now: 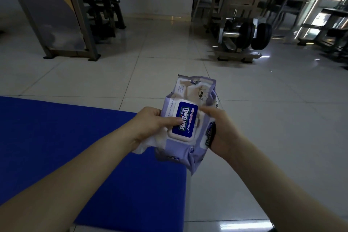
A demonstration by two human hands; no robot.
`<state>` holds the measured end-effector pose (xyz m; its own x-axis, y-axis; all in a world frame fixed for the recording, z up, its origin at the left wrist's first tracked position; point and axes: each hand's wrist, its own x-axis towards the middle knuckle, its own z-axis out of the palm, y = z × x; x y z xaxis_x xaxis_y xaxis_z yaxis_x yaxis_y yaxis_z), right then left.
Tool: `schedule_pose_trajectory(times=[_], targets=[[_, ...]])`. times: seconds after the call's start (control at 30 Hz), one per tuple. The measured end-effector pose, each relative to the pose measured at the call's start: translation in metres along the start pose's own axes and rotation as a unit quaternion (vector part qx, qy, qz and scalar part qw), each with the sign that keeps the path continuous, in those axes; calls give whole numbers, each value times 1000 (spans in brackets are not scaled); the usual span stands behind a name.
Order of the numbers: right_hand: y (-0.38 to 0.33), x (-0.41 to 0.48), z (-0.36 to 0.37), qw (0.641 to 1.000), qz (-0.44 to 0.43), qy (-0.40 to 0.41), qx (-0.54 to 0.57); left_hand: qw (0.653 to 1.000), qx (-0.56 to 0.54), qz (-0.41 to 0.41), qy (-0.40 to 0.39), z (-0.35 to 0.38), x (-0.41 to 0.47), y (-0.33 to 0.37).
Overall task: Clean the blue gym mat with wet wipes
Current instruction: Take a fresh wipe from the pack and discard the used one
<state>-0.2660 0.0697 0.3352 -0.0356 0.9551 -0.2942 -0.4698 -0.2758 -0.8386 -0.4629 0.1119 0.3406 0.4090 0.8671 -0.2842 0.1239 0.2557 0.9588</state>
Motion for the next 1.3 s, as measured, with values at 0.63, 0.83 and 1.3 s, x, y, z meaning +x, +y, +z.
schedule_pose_trajectory(times=[0.63,0.83,1.3], targets=[[-44,-30,-20,990,-96,94,-30,988,113,100,-39,28,1,39],[-85,-78,-59,972,-156,172,29,965,232,85,-91,93,6,73],[-45,-210,-267,912,-184,362,48,911,318,104,-240,370,62,22]])
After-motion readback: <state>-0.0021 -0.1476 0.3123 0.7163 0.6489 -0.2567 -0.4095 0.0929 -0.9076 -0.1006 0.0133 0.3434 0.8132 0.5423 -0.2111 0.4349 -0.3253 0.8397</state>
